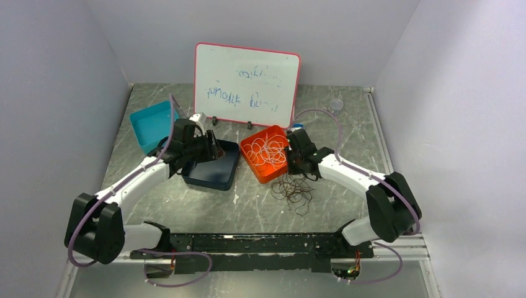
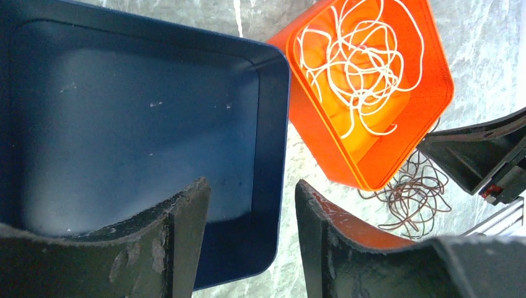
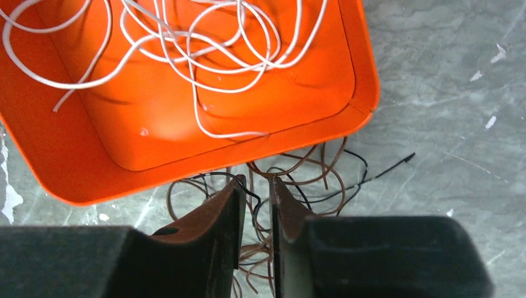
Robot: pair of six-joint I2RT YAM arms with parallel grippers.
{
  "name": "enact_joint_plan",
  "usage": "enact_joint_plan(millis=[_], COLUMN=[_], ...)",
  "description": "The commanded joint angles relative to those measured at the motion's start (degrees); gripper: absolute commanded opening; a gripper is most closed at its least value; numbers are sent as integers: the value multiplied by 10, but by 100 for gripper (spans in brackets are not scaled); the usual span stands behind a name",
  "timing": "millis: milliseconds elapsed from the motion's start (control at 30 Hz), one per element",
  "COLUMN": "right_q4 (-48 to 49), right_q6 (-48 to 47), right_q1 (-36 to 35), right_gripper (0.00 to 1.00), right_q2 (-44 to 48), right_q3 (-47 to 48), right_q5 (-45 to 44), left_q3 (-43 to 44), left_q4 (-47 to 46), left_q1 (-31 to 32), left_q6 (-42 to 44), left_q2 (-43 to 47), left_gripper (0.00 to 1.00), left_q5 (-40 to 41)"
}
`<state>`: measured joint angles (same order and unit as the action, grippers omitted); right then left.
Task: Untangle the cables
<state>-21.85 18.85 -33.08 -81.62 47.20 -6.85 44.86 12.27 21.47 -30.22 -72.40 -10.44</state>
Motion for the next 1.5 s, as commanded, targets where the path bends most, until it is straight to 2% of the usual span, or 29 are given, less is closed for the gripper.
enact_joint_plan(millis=[0, 133, 300, 433, 700, 867, 1167, 1467], right_q4=[29, 27, -23, -74, -143, -151, -149, -221], right_q6=[-12, -11, -16, -20, 24, 57, 108, 114], right_q1=[0, 0, 0, 1, 2, 2, 3, 3], right_gripper=[17, 0, 0, 0, 0, 0, 0, 0], right_q2=[-8, 13, 53, 87, 156, 194, 233, 255], right_q3=[19, 17, 40, 75, 160, 169, 188, 232], right_q5=[17, 22, 25, 27, 17, 34, 54, 67], left_q3=[-14, -22, -16, 4, 52, 67, 87, 106], left_q4=[-8, -29, -61, -85, -160, -252, -320, -385], left_q1=[1, 1, 16, 74, 169, 197, 239, 291], left_q6=[-9, -1, 15, 28, -11, -21, -6, 1], left_q2=[14, 29, 43, 39, -11, -53, -98, -160], left_gripper=[59, 64, 76, 81, 80, 81, 81, 79], left_q5=[-7, -24, -49, -35, -30, -50, -59, -70])
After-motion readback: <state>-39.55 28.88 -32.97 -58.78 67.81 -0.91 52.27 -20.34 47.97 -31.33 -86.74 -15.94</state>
